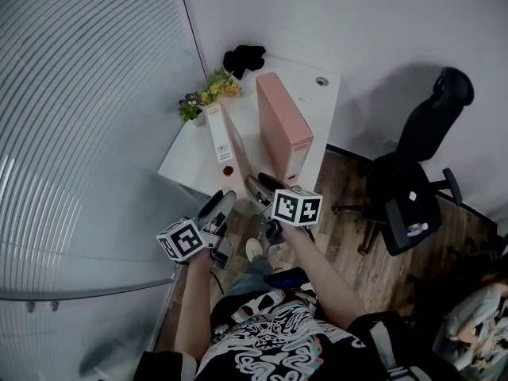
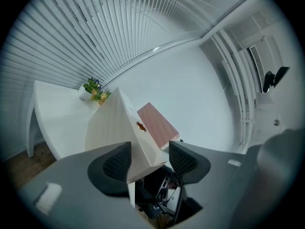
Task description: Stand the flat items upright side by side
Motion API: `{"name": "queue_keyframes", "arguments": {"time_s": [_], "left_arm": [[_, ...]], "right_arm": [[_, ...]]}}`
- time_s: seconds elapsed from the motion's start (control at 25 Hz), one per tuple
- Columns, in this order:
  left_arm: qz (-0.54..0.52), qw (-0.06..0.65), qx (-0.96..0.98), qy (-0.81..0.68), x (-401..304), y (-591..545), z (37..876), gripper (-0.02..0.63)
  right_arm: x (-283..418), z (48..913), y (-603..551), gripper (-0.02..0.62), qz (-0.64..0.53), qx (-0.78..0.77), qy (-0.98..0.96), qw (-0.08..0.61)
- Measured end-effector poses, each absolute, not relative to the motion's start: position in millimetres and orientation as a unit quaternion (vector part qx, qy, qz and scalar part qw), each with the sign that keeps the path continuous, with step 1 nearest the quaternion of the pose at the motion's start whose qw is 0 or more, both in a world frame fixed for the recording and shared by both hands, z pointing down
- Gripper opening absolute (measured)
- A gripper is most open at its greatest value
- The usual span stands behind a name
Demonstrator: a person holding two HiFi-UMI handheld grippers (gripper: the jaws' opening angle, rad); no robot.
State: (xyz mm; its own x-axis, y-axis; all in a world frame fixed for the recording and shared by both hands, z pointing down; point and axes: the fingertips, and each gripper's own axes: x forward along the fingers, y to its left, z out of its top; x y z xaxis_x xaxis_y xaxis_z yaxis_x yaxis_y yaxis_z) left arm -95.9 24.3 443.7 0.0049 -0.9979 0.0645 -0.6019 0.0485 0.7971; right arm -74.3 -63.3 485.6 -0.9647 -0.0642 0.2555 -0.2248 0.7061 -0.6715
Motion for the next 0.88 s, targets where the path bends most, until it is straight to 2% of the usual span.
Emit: {"name": "queue_keyframes", "arguments": {"time_s": [0.32,0.56,0.88], "left_arm": [[-0.29,0.335,0.641,-0.627,-87.7,13.8,440.7,0.229],[-0.258,0.335,0.64,-0.642,-89.3,9.8,454.6,0.222],[-0.27,0.346,0.641,-0.629,-90.6,8.4,456.5,0.243]], "right_arm": [[-64.1,490.0,-76.5,0.169,0.39,0.098,-0.91,0.103],[-55.0,499.7,-77.4,0.231,0.402,0.091,-0.905,0.11],[-45.8,480.3,-71.0,0.227,0.397,0.075,-0.91,0.092]]}}
